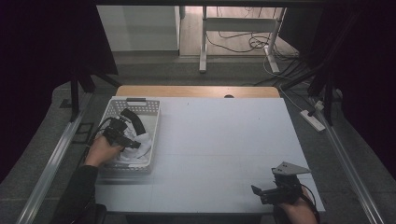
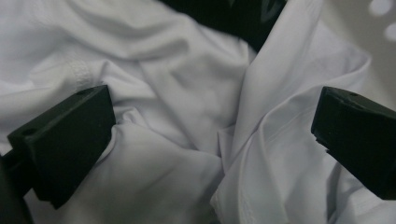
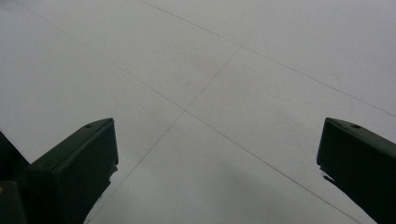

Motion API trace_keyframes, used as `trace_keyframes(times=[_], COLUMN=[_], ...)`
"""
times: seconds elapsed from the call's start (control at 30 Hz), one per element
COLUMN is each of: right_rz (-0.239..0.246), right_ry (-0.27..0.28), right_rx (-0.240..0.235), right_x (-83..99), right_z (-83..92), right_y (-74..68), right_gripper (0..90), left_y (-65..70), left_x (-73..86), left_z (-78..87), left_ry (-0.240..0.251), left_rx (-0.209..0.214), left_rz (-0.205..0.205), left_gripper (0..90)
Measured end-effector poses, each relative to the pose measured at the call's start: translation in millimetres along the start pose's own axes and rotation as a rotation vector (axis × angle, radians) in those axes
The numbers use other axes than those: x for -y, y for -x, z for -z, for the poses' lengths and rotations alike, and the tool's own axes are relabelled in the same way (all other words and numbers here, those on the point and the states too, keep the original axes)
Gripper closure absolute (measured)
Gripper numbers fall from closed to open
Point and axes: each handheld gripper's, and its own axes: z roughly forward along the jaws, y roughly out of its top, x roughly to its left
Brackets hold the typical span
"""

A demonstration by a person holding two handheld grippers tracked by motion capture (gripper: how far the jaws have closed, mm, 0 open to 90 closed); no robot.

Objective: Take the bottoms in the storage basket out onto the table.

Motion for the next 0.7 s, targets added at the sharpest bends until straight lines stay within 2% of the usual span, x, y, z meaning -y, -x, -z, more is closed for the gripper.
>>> trace_keyframes(times=[0.1,0.2,0.27,0.47,0.53,0.7], right_rz=[0.001,0.001,0.004,0.007,0.007,0.011], right_ry=[-0.001,0.0,-0.001,-0.002,-0.003,-0.006], right_rx=[0.001,0.001,0.002,0.003,0.003,0.004], right_x=[0.0,0.0,0.0,-0.1,-0.1,-0.2], right_z=[0.0,0.1,0.2,0.0,0.0,-0.1], right_y=[-0.3,-0.3,-0.3,-0.8,-1.0,-1.6], right_gripper=[0.0,0.0,0.0,0.0,0.0,0.0], left_y=[3.9,10.1,11.6,11.7,12.0,16.3], left_x=[-0.8,-1.7,-2.9,-1.7,-1.5,-1.1], left_z=[-2.5,-7.3,-8.8,-8.2,-4.9,1.8], left_ry=[-0.022,-0.05,-0.053,-0.041,-0.036,-0.018], left_rx=[-0.029,-0.09,-0.106,-0.108,-0.105,-0.107], left_rz=[-0.031,-0.072,-0.054,-0.036,-0.032,-0.049], left_gripper=[0.0,0.0,0.0,2.1,9.0,40.6])
